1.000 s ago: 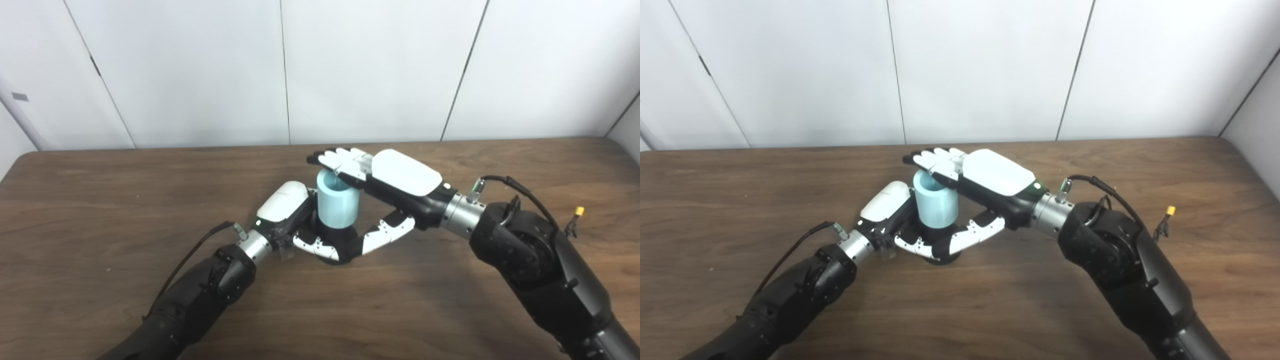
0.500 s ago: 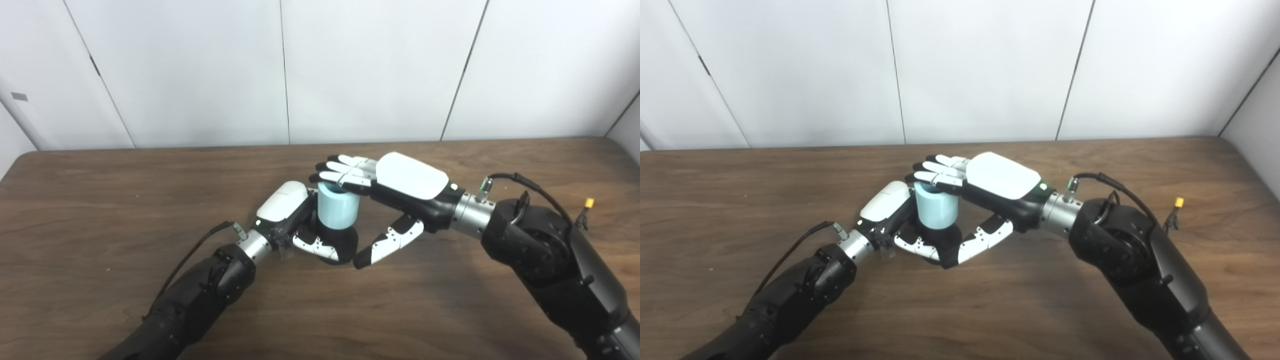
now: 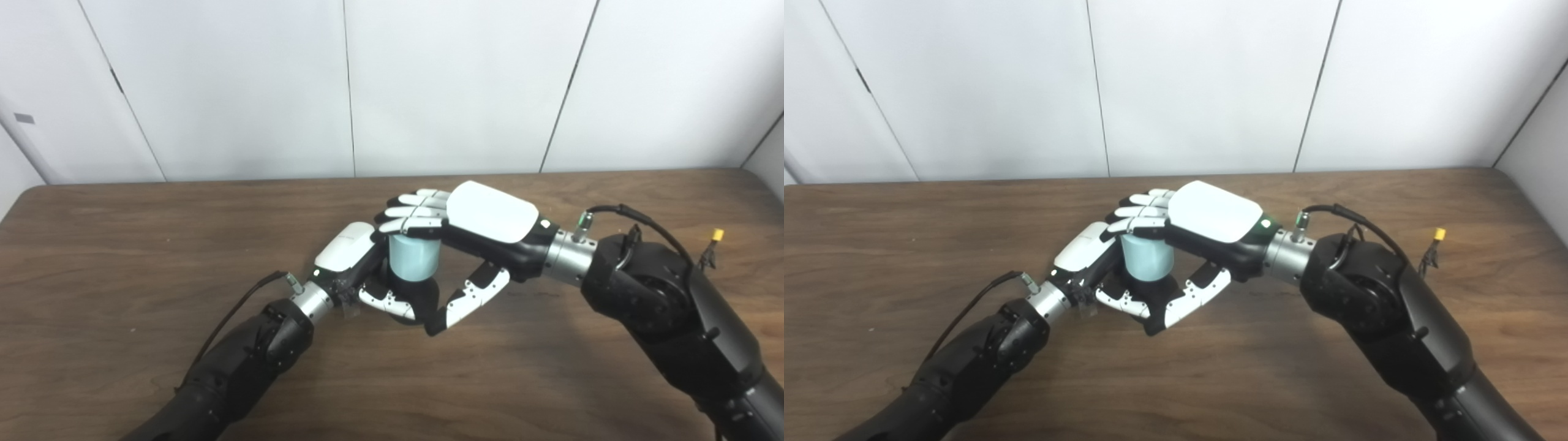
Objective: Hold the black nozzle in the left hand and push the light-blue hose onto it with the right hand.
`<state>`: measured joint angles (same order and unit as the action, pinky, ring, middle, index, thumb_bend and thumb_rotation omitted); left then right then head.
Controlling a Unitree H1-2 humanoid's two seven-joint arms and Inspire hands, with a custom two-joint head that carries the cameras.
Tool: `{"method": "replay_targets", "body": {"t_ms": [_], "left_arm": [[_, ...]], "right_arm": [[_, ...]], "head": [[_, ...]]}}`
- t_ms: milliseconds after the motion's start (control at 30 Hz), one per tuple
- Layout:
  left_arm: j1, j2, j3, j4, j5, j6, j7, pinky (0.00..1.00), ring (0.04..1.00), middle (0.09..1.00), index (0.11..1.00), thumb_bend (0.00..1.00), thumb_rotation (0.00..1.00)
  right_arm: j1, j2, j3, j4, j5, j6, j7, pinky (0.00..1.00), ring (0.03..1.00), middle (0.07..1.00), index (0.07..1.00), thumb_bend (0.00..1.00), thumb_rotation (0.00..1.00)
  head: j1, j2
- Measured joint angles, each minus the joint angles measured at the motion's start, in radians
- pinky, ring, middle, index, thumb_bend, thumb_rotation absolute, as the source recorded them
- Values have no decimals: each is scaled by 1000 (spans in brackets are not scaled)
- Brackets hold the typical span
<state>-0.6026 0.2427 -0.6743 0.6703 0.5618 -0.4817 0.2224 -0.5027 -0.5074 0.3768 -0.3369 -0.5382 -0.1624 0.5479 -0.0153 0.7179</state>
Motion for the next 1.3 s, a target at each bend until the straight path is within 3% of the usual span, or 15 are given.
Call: {"method": "replay_targets", "body": {"t_ms": [467,767,1000,1200,1300], "left_arm": [[3,1,4,-3,0,0,-3,301,363,452,520,498,0],[7,4,8,-10,0,0,-6,282,361,441,526,497,0],[8,4,8,-12,0,0,-7,286,364,443,528,497,0],[9,3,9,-13,0,0,-9,282,363,441,527,497,0],[10,3,9,-14,0,0,-10,283,361,441,528,496,0]], "right_arm": [[-20,0,28,2,-63,40,24,955,979,946,921,796,910],[-21,0,34,6,-87,60,30,920,978,968,950,823,931],[-17,3,27,4,-49,83,30,862,960,971,948,810,869],[-15,4,25,-1,-2,128,30,879,962,966,940,814,858],[-15,3,30,-11,3,144,30,837,931,938,912,821,858]], "head": [[2,6],[3,9],[0,14],[0,14],[2,18]]}}
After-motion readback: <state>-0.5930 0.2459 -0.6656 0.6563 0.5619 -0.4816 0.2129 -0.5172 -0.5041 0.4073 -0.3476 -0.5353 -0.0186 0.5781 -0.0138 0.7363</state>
